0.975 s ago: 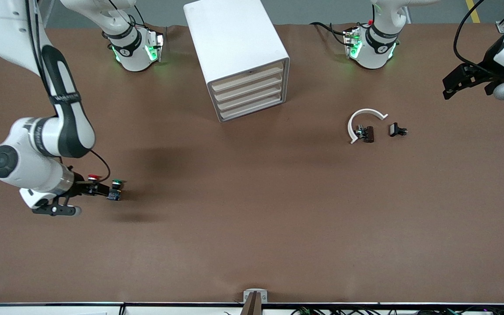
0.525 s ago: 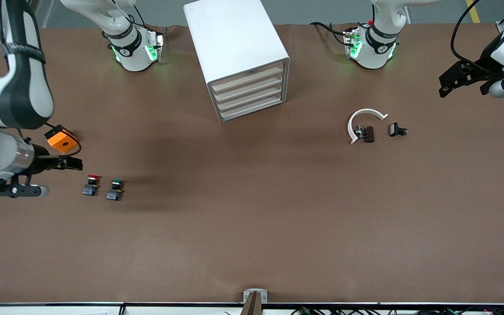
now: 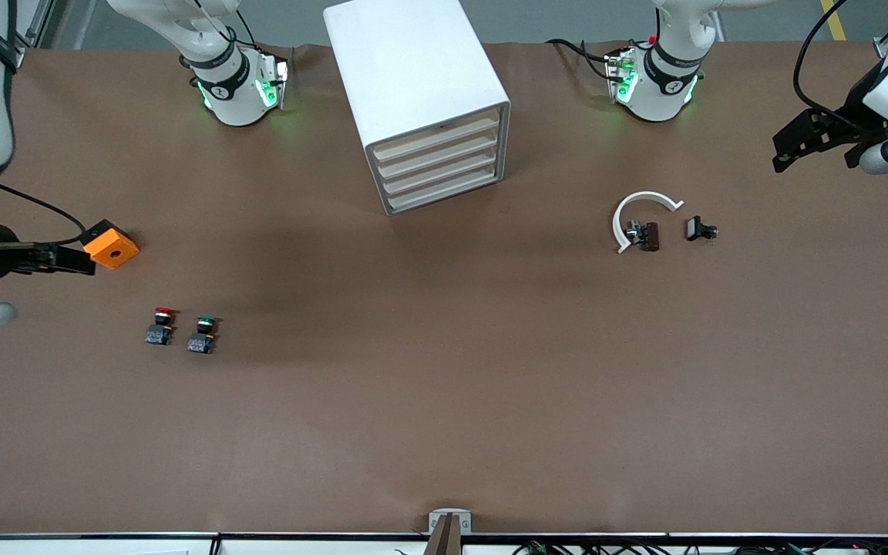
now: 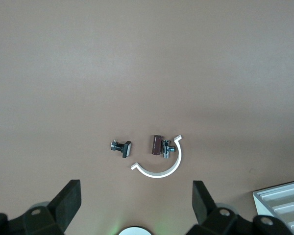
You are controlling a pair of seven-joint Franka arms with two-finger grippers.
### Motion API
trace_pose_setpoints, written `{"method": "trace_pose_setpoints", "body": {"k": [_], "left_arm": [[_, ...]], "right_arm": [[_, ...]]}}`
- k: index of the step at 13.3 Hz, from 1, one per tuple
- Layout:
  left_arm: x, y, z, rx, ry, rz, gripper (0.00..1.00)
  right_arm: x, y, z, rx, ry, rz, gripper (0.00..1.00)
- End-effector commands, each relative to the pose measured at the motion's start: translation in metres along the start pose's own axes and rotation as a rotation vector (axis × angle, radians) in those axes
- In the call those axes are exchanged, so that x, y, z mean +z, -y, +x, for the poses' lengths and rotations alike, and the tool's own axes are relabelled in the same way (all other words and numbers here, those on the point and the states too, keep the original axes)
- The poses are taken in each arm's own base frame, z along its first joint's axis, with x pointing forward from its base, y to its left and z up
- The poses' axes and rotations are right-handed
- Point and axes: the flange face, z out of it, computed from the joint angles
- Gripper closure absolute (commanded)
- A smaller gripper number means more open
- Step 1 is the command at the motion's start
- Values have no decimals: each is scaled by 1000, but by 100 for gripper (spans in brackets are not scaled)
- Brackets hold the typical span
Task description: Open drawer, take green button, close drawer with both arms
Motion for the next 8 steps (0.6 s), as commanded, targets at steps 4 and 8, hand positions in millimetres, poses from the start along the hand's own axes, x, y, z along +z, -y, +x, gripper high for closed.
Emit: {"method": "trace_pose_setpoints", "body": {"k": [4,8], "left_arm": [[6,0,1,21,19,-12,0],[9,2,1,18,18,-12,0]], "right_arm": [[-24,-7,-17,23,48,15,0],[-63,-16,-46,5,-9,19,0]]}}
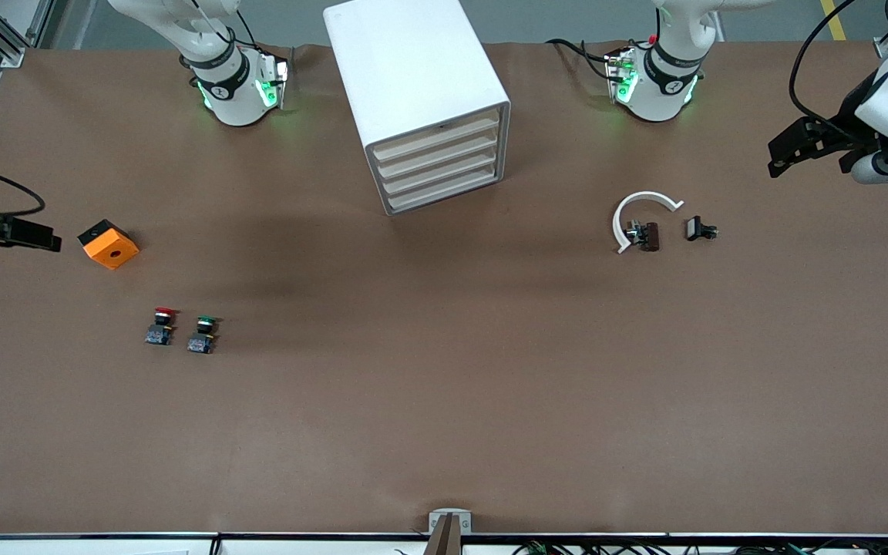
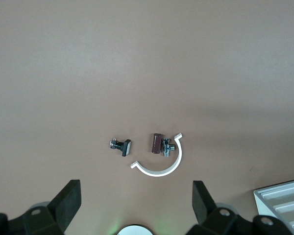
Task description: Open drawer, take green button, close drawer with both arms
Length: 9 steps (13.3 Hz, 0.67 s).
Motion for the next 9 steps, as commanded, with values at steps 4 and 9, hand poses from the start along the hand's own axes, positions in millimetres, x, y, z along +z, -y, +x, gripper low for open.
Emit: {"method": "trace_pose_setpoints", "body": {"k": [4,9], "left_arm": [[-1,3,-2,15,-10,-14,0],[7,3,-3,14,-15,-13,0]], "right_arm": [[-40,-5,-44,-64,-13,20,0],[-46,-9,-64,-39,-46,22,0]]}}
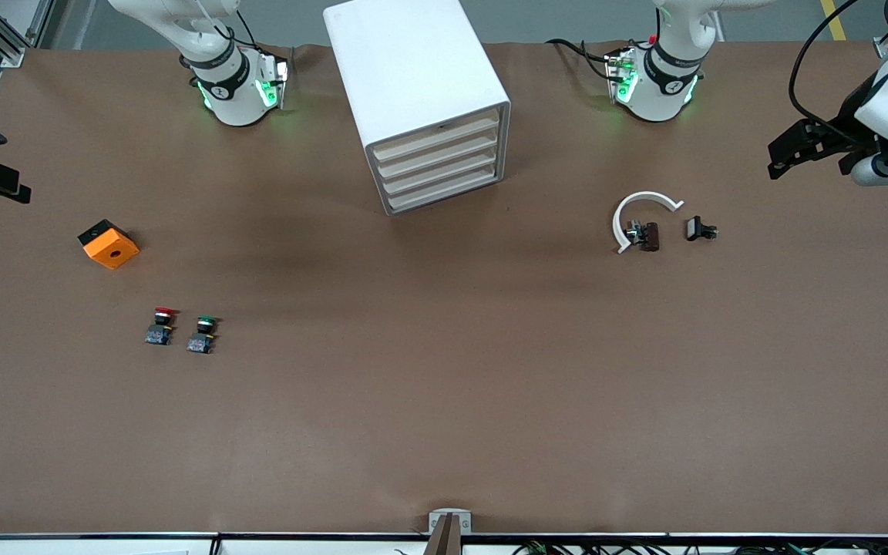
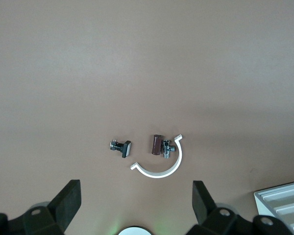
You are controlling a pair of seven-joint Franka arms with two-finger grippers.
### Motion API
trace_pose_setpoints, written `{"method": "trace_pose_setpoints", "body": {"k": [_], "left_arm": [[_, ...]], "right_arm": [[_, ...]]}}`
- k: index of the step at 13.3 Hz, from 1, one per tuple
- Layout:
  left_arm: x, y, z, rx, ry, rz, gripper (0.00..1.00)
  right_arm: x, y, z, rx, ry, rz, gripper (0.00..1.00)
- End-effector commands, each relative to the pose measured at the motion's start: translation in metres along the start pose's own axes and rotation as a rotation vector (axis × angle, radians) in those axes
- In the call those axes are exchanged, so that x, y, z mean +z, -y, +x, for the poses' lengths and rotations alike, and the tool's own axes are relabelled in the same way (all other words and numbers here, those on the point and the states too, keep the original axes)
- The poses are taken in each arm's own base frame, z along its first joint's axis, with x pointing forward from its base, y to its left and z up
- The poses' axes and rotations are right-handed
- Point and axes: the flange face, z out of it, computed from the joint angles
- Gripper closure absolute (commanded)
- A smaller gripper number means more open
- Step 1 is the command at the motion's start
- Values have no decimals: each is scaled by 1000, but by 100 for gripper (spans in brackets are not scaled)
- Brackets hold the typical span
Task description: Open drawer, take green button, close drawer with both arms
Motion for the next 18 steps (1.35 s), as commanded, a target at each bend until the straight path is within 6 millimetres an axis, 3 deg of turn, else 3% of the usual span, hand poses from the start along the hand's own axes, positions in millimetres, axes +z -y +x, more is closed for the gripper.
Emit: {"method": "trace_pose_setpoints", "body": {"k": [1,5,18], "left_arm": [[4,3,-6,14,-9,-12,0],[5,3,-8,14,-7,-11,0],[-9,11,-2,2,-37,-19,0]], "right_arm": [[-2,-2,-22,35,-43,11,0],[9,0,-50,52,-100,16,0],[6,-2,-64,58,-147,24,0]]}}
